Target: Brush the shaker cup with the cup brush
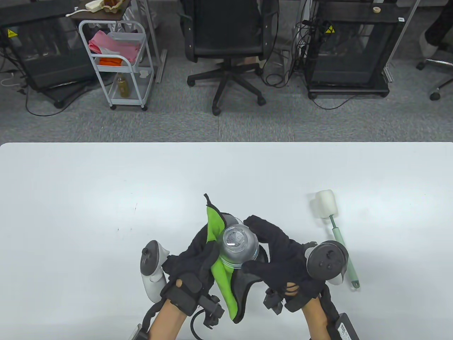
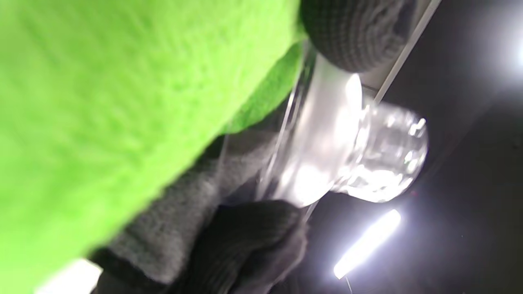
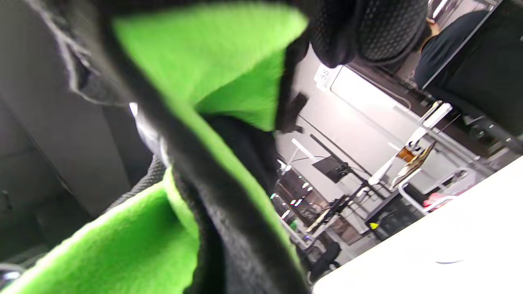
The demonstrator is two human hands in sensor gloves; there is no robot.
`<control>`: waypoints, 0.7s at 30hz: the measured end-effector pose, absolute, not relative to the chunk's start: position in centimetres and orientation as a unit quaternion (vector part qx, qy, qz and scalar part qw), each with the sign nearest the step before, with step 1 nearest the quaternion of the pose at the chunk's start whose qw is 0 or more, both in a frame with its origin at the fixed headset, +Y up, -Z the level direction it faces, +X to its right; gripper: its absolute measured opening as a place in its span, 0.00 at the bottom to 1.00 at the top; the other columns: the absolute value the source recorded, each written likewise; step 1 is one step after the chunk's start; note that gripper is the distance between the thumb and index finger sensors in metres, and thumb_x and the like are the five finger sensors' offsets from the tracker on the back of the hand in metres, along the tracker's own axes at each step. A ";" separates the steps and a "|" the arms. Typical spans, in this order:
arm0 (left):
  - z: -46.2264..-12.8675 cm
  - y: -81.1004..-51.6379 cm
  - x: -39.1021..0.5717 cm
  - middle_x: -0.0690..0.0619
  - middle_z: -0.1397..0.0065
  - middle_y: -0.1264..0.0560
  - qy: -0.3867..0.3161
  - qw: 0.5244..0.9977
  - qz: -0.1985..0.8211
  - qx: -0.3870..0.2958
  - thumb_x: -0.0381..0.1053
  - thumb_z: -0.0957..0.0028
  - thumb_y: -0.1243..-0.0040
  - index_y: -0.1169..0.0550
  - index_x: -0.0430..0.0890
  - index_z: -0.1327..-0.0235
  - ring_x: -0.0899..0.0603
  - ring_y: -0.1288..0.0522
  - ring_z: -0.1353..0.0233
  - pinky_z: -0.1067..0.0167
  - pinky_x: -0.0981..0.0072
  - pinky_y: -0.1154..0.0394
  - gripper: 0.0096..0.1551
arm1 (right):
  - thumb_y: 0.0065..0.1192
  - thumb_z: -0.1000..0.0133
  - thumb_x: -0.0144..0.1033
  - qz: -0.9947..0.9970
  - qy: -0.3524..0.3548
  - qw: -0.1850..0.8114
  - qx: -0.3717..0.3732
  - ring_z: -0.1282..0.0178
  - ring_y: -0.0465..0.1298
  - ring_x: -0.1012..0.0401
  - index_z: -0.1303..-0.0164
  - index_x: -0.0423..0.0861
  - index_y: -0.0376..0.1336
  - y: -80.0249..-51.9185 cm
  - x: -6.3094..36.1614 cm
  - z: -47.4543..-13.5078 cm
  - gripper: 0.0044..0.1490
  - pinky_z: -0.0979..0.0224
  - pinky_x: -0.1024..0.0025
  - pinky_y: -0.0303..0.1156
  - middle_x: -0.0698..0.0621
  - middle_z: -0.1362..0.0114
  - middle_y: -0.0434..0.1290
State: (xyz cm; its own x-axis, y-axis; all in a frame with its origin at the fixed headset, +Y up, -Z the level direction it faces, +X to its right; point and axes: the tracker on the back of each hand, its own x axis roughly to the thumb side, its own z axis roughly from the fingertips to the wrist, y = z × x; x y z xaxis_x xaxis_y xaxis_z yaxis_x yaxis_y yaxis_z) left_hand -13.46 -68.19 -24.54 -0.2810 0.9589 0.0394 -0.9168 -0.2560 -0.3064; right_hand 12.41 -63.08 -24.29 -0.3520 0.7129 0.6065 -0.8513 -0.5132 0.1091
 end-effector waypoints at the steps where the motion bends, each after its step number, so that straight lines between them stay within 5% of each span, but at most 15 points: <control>1: -24.5 -67.9 -13.8 0.46 0.38 0.17 -0.129 0.610 0.780 -0.061 0.55 0.51 0.38 0.27 0.59 0.30 0.53 0.10 0.49 0.49 0.60 0.11 0.32 | 0.75 0.57 0.55 0.827 -0.123 0.458 0.301 0.30 0.71 0.41 0.26 0.44 0.51 -62.8 12.3 -24.1 0.56 0.31 0.49 0.72 0.38 0.23 0.64; 4: -24.4 -67.1 -14.7 0.45 0.41 0.15 -0.120 0.652 0.749 -0.015 0.53 0.51 0.37 0.24 0.57 0.33 0.51 0.09 0.52 0.52 0.60 0.11 0.29 | 0.76 0.57 0.51 0.844 -0.186 0.407 0.296 0.34 0.74 0.43 0.23 0.47 0.47 -61.6 11.8 -22.9 0.59 0.34 0.52 0.75 0.36 0.22 0.61; 7: -24.2 -66.5 -14.8 0.46 0.42 0.14 -0.128 0.701 0.701 0.013 0.53 0.51 0.36 0.22 0.57 0.35 0.52 0.08 0.53 0.53 0.60 0.10 0.27 | 0.75 0.56 0.51 0.845 -0.216 0.371 0.319 0.37 0.76 0.46 0.25 0.71 0.45 -60.3 11.6 -21.9 0.55 0.39 0.54 0.77 0.41 0.18 0.55; 10: -23.9 -66.1 -14.2 0.45 0.42 0.14 -0.146 0.712 0.687 0.011 0.52 0.51 0.36 0.21 0.56 0.36 0.51 0.07 0.53 0.53 0.60 0.10 0.26 | 0.75 0.55 0.46 0.860 -0.209 0.333 0.325 0.42 0.79 0.46 0.33 0.63 0.64 -60.0 11.2 -21.5 0.37 0.44 0.57 0.80 0.42 0.25 0.69; 21: -23.3 -61.1 -14.7 0.45 0.39 0.15 -0.131 0.880 0.435 0.141 0.53 0.50 0.38 0.22 0.56 0.34 0.47 0.09 0.49 0.49 0.55 0.13 0.27 | 0.71 0.53 0.42 0.854 -0.239 0.365 0.283 0.46 0.81 0.45 0.33 0.55 0.65 -59.8 13.3 -21.9 0.35 0.45 0.59 0.82 0.37 0.28 0.70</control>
State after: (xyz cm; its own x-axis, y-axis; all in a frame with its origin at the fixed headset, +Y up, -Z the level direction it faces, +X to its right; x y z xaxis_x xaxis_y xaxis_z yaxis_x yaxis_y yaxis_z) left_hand -14.65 -61.14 -23.30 0.5877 0.7282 0.3526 -0.8019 0.5821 0.1347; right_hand 13.31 -59.77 -21.93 -0.5730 0.4889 0.6577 -0.7590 -0.6194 -0.2008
